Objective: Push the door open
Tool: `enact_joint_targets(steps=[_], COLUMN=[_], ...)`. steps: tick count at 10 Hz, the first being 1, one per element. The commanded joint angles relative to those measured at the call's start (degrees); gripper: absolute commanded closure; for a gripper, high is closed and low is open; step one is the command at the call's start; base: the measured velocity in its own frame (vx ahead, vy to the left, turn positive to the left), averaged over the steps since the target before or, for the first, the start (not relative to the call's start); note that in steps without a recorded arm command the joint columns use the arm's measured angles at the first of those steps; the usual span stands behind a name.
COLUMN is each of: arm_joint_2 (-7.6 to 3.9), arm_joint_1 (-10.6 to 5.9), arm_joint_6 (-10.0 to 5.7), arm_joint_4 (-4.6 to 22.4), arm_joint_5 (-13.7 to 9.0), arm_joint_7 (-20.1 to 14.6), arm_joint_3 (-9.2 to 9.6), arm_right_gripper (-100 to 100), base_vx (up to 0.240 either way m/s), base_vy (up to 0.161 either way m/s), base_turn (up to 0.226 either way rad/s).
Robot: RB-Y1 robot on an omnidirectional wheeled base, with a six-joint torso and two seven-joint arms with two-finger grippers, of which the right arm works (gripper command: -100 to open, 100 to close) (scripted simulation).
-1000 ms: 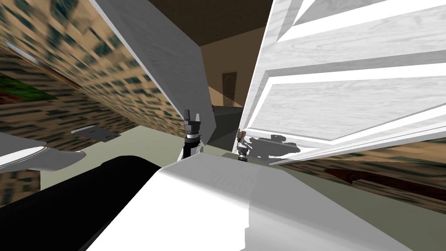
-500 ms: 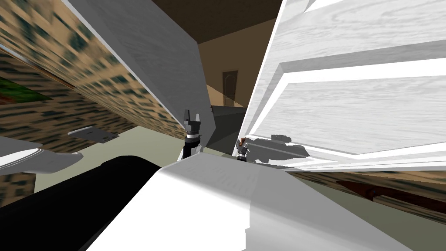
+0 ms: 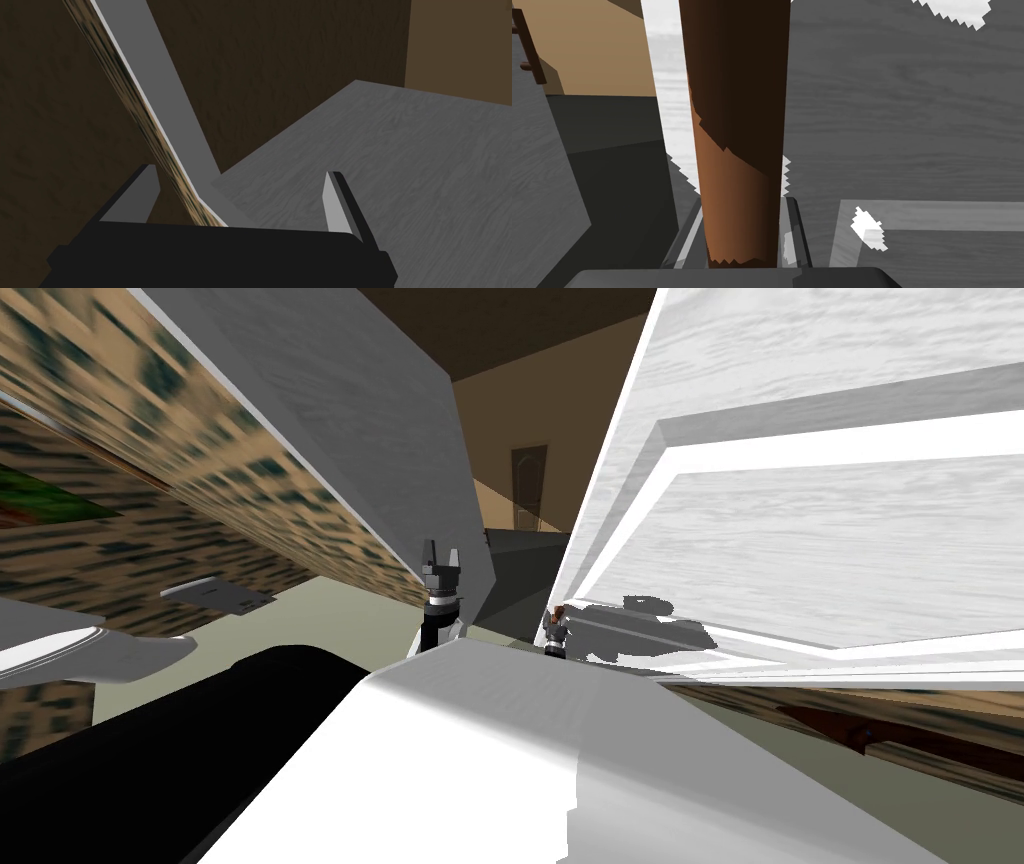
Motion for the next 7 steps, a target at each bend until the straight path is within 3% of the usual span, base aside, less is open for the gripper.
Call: enact_joint_targets(steps=[1,3,7], arm_joint_2=[-0.06,-0.55,-1.62], arm_joint_1=[0.19,-0.07,-0.31], arm_joint_6=[-0.23,-0.1,-0.36], arm_joint_4=[0.0,0.02,0.07], arm_joint_5=[0.03,-0.33,-1.24], arm_joint_7=[0.04,0.15,0.54], arm_joint_3=[0.01,-0.61,-2.3], arm_right_gripper=[100,100,100], base_vx=[0.0,0.056,0.177], base_vy=[0.0,0.009,0.038], base_turn=[0.0,-0.01,-0.042])
